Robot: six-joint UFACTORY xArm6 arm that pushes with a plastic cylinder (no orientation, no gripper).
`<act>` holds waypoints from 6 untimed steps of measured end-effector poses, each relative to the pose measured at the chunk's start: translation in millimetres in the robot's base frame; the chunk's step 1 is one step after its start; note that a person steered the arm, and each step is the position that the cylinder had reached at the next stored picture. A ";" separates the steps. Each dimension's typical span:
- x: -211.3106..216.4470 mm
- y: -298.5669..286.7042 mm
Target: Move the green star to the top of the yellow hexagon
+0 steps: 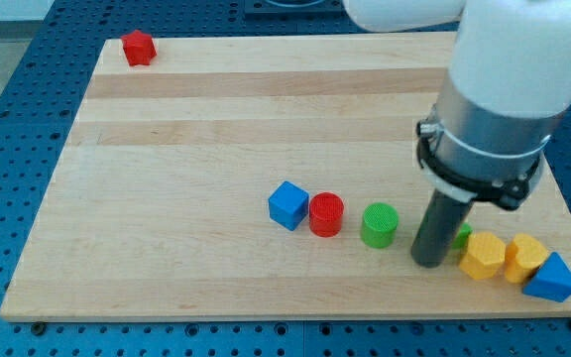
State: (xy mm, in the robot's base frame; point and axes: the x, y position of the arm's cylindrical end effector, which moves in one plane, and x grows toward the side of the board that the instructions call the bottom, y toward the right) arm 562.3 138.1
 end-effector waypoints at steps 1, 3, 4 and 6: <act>-10.8 16.1; -27.2 -21.0; -61.0 -18.9; -56.0 14.5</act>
